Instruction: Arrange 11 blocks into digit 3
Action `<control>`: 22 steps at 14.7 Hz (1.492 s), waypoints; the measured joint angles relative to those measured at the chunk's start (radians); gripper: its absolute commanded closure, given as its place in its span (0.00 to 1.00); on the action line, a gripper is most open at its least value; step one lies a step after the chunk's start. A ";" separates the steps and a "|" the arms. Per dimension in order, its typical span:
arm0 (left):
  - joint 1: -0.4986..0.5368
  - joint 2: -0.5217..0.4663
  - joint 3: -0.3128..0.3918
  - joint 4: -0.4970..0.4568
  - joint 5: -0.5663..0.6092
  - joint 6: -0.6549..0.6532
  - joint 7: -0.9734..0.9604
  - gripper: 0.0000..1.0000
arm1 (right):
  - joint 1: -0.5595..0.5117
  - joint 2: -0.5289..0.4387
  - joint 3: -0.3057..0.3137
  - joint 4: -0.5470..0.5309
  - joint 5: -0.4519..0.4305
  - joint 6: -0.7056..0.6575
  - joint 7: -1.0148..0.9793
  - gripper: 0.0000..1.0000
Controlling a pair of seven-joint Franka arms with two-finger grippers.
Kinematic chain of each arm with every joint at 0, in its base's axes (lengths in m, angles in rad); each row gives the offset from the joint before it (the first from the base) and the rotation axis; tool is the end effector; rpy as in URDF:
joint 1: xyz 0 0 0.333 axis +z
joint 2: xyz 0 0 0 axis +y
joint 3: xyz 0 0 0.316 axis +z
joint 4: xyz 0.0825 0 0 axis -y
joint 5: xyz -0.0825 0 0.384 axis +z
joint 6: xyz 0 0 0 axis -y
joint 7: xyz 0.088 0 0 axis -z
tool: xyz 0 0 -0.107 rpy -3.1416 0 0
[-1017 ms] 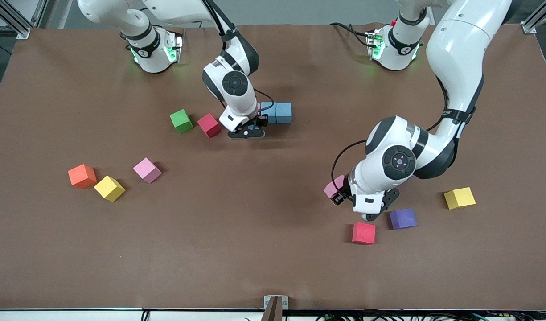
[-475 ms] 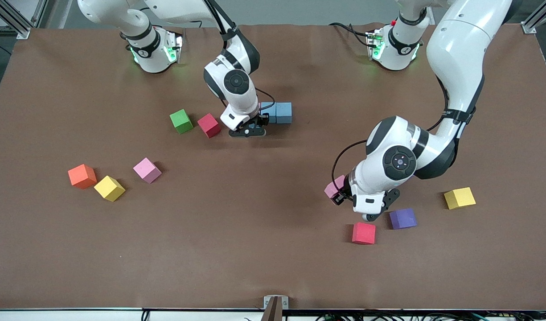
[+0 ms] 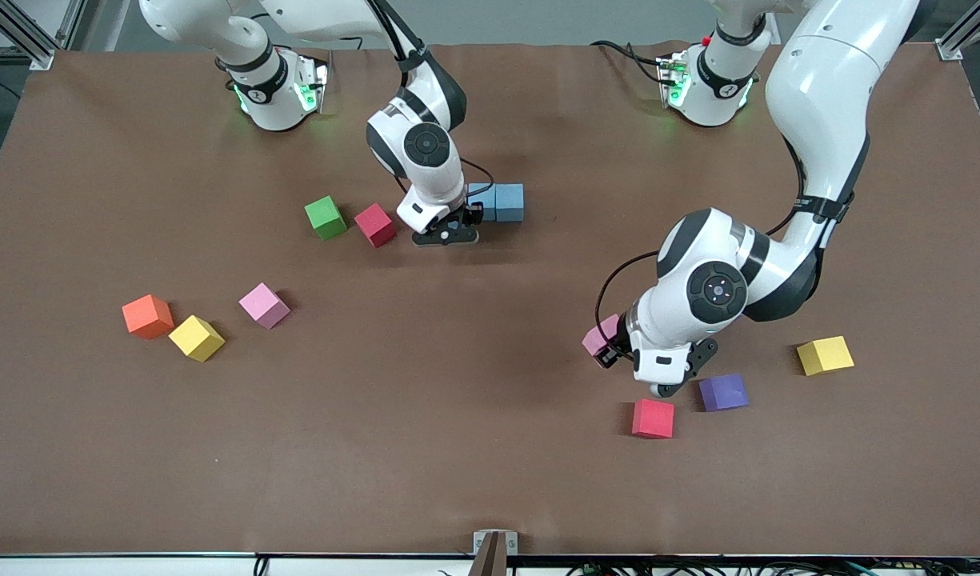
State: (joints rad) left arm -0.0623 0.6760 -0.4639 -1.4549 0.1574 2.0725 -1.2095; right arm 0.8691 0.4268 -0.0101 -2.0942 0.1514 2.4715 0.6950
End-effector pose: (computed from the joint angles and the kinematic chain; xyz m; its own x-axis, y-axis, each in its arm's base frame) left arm 0.6503 -0.2969 0.3190 0.7615 0.6348 -0.1314 0.6454 -0.7613 0.0621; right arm 0.3784 0.4381 0.2109 0.9944 0.0449 -0.0951 0.0423 -0.9987 -0.0295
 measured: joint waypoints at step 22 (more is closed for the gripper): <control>0.000 -0.003 -0.002 0.003 0.000 -0.018 0.002 0.81 | -0.171 -0.114 -0.170 0.270 -0.018 -0.459 -0.079 0.00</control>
State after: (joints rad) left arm -0.0622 0.6728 -0.4654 -1.4518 0.1574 2.0547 -1.2071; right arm 0.6982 0.3132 -0.1797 -1.8242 0.1335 2.0130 0.6164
